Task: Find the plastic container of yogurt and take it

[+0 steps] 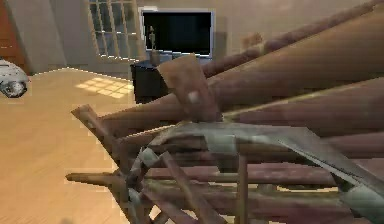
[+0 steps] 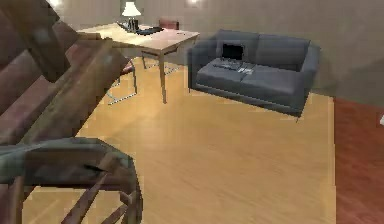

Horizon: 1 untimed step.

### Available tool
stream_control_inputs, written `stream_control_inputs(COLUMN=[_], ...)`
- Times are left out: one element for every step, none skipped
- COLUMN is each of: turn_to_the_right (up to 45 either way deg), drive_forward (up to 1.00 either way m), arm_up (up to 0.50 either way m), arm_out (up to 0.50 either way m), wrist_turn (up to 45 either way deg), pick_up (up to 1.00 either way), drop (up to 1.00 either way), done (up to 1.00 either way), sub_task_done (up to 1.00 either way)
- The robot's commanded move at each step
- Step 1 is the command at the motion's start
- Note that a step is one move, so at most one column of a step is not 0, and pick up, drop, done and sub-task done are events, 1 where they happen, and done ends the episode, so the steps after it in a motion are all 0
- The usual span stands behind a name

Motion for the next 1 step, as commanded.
stream_control_inputs(turn_to_the_right=[-45.0], drive_forward=[0.0], arm_up=[0.0], arm_out=[0.0], wrist_turn=[0.0], pick_up=[0.0], drop=[0.0], done=[0.0], sub_task_done=[0.0])
